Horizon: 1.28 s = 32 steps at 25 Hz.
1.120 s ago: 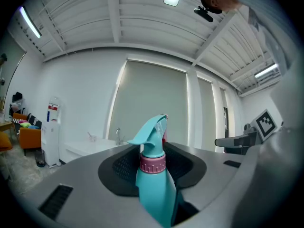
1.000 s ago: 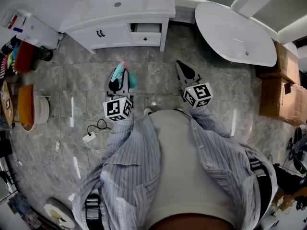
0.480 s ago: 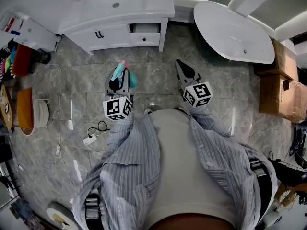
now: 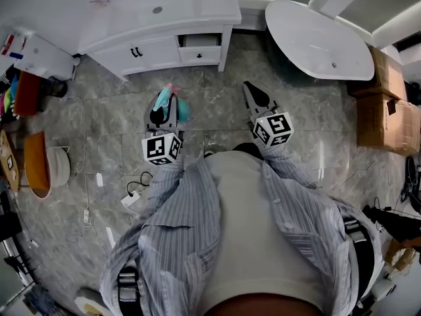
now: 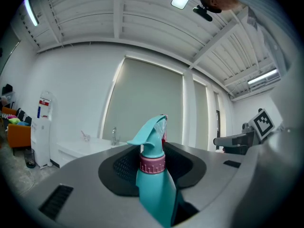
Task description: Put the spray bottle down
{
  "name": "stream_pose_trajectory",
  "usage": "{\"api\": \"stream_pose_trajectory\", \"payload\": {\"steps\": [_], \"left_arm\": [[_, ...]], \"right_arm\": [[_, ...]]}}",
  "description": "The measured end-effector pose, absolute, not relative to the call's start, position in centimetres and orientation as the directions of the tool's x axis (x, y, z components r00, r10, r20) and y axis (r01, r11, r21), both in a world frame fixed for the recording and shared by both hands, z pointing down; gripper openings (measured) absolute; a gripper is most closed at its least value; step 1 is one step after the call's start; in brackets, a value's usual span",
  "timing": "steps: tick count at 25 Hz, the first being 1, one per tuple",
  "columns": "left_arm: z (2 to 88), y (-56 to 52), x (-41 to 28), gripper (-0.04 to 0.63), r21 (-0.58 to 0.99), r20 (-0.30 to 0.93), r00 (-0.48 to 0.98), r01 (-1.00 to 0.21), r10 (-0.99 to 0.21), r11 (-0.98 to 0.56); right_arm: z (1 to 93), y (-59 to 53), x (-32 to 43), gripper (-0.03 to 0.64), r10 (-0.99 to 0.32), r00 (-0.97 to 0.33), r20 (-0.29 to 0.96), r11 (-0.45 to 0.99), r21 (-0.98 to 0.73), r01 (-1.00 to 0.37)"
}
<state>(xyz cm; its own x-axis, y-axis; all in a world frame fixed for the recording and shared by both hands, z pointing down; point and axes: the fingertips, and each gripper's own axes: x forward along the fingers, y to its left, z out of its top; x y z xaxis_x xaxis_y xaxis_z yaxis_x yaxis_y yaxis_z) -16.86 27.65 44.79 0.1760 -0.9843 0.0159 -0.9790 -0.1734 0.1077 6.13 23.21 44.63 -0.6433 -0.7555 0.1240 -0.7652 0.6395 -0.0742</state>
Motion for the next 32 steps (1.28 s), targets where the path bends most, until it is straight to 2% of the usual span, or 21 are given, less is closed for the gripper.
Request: {"api": "stream_pose_trajectory", "payload": {"steps": [6, 19, 32], "left_arm": [[45.0, 26.8, -19.9, 0.145, 0.119, 0.009, 0.171, -0.978, -0.985, -0.168], [44.9, 21.1, -22.0, 0.144, 0.127, 0.014, 0.164, -0.979, -0.986, -0.161], [45.3, 6.5, -21.6, 0.144, 0.109, 0.044, 0.104, -0.989, -0.994, -0.099]], "right_arm": [[44.8, 22.6, 3.7, 0.015, -0.762, -0.634, 0.131, 0.632, -0.059, -0.772], [45.0, 16.8, 1.9, 0.015, -0.768, -0.626, 0.137, 0.623, -0.068, -0.779], [45.7, 0.3, 1.8, 0.015, -0.729, -0.671, 0.135, 0.664, -0.096, -0.741]]}}
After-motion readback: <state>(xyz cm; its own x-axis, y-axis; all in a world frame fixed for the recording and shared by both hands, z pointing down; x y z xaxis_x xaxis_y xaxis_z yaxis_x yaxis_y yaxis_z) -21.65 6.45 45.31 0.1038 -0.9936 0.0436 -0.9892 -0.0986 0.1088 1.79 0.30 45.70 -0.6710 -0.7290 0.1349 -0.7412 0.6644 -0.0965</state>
